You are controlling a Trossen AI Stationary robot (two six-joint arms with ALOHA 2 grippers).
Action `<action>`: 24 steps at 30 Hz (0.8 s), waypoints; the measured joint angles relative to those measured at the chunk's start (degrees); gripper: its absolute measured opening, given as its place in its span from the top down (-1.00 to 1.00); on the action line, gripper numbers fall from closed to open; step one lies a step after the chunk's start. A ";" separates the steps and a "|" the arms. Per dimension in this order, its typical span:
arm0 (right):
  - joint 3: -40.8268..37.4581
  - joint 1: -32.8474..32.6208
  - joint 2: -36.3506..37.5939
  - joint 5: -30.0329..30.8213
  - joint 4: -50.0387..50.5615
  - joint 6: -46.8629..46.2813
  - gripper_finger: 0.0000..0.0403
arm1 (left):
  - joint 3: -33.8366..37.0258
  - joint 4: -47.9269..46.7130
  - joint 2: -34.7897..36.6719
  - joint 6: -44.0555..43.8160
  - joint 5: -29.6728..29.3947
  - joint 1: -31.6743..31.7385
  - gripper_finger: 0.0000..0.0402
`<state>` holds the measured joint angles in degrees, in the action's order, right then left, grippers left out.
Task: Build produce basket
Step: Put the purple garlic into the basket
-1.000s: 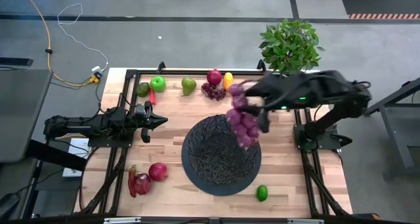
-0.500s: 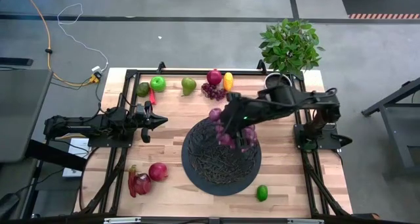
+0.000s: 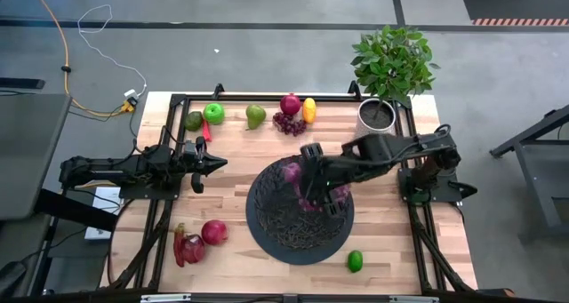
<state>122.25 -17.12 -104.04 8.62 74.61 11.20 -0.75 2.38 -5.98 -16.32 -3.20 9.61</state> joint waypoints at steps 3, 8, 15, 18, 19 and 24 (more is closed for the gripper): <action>-3.28 -1.95 -0.35 3.08 -0.94 -0.41 0.04 | 0.00 -0.01 0.00 -0.02 0.00 0.00 0.98; -7.73 -3.87 -2.50 7.39 -3.17 -1.17 0.04 | 0.00 -0.05 0.02 0.00 0.00 0.00 0.98; -7.90 -4.89 -8.51 7.20 -4.61 -5.17 0.04 | 0.00 0.01 0.02 0.00 -0.09 0.00 0.98; -7.90 -5.14 -10.34 6.96 -6.02 -4.74 0.04 | 0.00 0.02 0.02 -0.02 -0.11 0.02 0.98; -7.90 -5.14 -10.87 6.83 -6.18 -4.59 0.04 | 0.00 -0.01 0.02 0.00 -0.20 0.00 0.98; -7.83 -5.01 -11.40 7.45 -3.21 -1.76 0.04 | 0.00 0.02 0.02 0.00 -0.22 0.00 0.98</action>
<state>114.42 -22.13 -115.44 16.08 71.39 9.44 -0.75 2.39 -5.96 -16.32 -3.42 9.61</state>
